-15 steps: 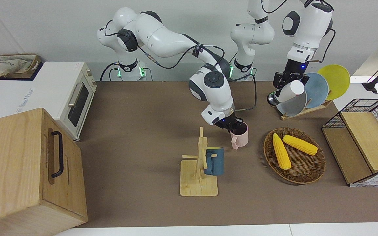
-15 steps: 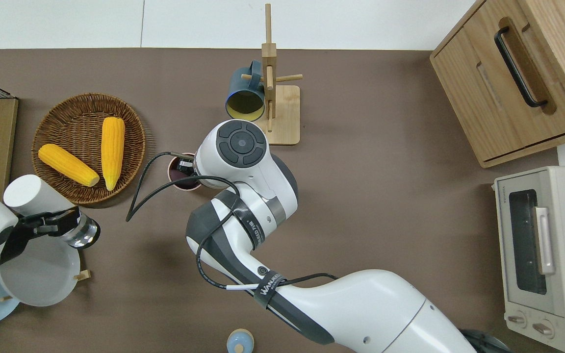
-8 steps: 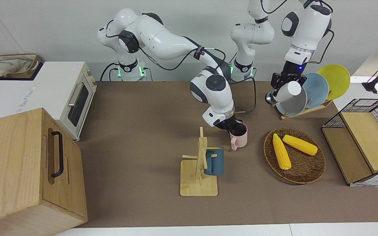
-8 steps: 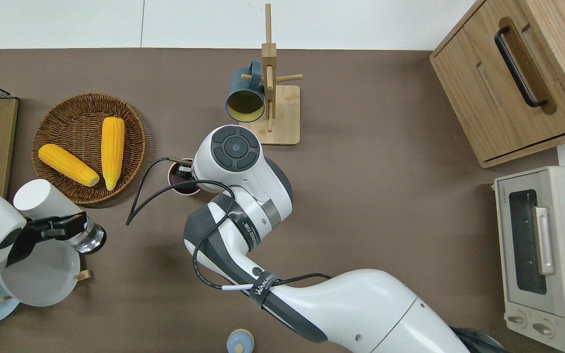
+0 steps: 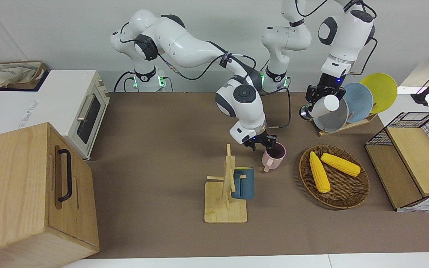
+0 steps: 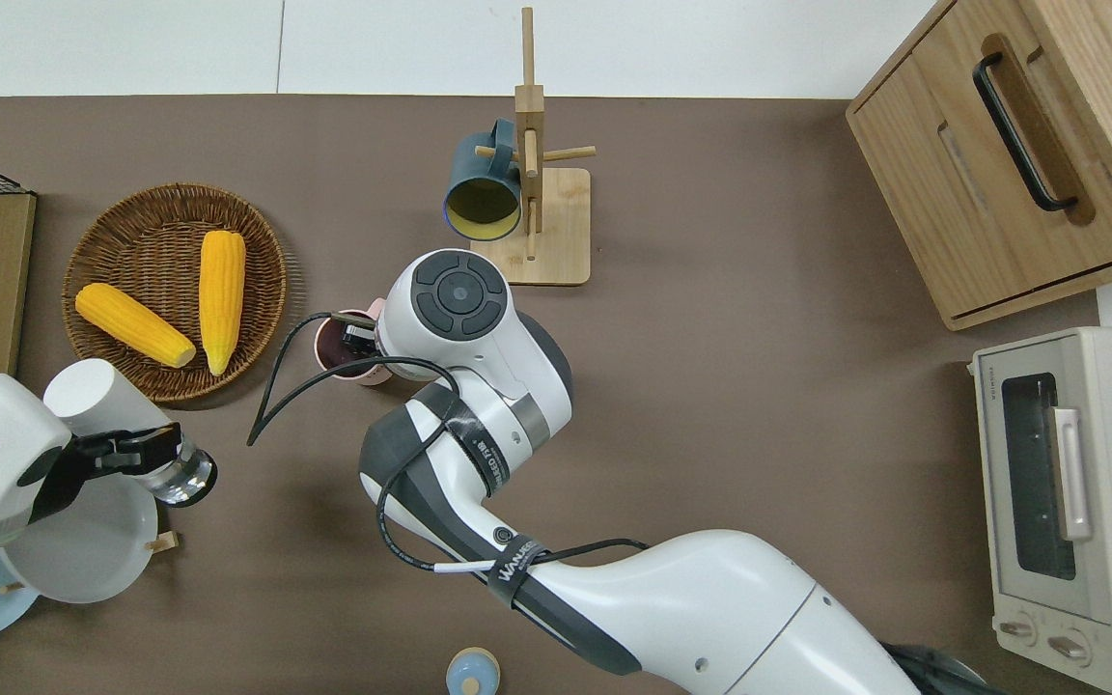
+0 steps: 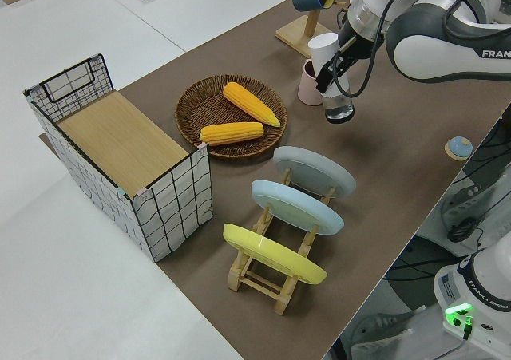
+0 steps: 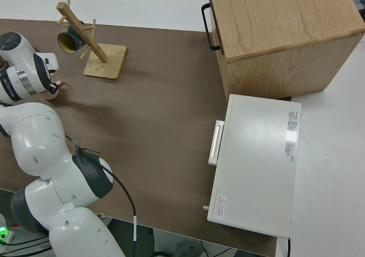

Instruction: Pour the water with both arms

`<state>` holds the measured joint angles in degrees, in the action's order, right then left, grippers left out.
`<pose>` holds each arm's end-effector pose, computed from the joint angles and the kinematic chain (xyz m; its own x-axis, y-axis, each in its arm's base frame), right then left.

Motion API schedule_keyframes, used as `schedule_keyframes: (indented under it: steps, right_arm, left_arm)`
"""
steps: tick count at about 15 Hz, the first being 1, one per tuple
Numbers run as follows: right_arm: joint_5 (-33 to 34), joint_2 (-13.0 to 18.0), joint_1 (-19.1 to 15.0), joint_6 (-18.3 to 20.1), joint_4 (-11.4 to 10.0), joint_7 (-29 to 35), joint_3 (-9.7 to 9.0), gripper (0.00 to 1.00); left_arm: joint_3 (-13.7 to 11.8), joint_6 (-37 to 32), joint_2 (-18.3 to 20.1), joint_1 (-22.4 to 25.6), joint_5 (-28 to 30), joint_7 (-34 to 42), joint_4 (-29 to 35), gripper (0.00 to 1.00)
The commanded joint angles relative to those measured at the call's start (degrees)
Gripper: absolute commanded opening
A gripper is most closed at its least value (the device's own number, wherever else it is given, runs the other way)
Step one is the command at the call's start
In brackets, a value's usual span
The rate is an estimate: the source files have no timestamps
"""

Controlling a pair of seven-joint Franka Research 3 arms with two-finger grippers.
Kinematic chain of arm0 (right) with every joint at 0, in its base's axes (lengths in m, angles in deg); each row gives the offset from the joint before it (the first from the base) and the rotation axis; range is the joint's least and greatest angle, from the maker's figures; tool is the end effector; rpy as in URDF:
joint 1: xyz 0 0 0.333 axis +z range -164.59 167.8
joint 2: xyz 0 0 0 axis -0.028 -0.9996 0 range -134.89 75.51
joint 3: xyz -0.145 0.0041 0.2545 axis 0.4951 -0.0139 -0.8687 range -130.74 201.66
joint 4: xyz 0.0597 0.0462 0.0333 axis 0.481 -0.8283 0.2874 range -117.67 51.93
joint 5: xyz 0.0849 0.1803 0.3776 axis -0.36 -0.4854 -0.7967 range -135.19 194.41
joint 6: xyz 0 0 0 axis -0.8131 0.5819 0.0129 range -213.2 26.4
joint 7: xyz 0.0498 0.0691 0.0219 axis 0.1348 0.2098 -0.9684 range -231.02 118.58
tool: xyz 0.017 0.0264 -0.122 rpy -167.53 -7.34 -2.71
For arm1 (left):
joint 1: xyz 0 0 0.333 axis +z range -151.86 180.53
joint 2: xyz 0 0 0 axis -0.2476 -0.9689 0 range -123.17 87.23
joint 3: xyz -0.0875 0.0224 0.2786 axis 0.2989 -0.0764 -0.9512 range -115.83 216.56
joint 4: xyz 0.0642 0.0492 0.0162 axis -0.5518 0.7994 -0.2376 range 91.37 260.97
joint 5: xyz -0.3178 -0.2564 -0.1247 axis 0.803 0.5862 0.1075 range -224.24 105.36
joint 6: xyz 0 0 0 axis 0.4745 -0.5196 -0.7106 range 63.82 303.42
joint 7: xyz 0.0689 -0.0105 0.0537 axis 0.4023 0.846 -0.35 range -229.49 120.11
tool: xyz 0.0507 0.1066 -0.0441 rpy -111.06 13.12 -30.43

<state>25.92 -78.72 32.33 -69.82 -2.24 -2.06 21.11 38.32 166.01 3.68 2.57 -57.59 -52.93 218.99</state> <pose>0.6117 0.5298 0.3059 0.9584 -0.2739 -0.0804 -0.2852 -0.9071 -0.3097 0.5051 0.0026 0.4467 0.9689 -0.0012 0.2474 -0.0265 -0.9947 0.0991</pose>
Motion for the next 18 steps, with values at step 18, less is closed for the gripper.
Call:
schedule_keyframes:
  steps: [18]
  right_arm:
    - [7.3, 9.4, -3.6, 14.2, 2.0, -11.1, 0.29, 0.983]
  left_arm:
    - [0.4, 0.2, -2.5, -7.9, -0.4, -1.8, 0.4, 0.00]
